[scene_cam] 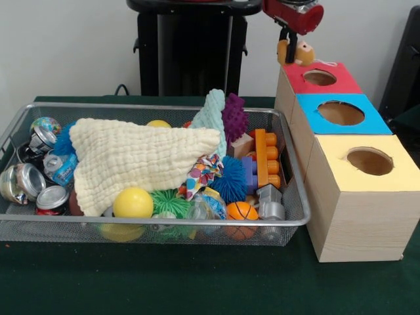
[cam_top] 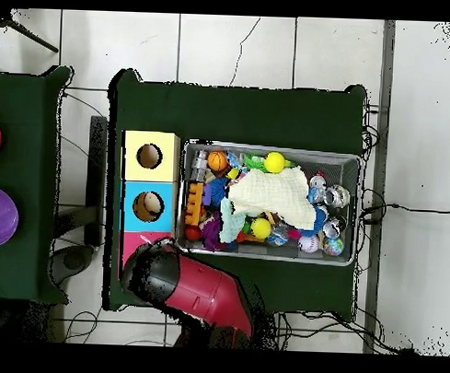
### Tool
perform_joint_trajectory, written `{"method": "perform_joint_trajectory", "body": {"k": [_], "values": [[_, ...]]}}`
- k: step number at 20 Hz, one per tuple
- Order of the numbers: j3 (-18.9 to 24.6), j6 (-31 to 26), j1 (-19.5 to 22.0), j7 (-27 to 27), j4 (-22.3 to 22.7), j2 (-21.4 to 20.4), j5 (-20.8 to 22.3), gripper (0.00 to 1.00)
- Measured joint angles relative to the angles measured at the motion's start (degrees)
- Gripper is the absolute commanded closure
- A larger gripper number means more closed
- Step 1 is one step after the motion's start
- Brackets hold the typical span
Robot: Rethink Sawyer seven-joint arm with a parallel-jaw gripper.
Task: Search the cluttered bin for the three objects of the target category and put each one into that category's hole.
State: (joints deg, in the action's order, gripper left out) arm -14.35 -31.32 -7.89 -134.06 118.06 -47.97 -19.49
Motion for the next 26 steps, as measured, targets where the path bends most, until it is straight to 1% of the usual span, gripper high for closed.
{"method": "perform_joint_trajectory", "body": {"k": [8, 14, 17, 26], "values": [[0.13, -0.01, -1.58, 0.0, -1.25, 0.44, -1.24, 1.0], [0.48, 0.0, -2.4, -0.01, -2.31, 2.45, -3.92, 1.0], [0.69, 0.0, -2.98, -0.04, -2.38, 3.79, -6.17, 1.0], [1.23, 0.0, -3.37, -0.04, -2.3, 5.14, -10.06, 1.0]]}}
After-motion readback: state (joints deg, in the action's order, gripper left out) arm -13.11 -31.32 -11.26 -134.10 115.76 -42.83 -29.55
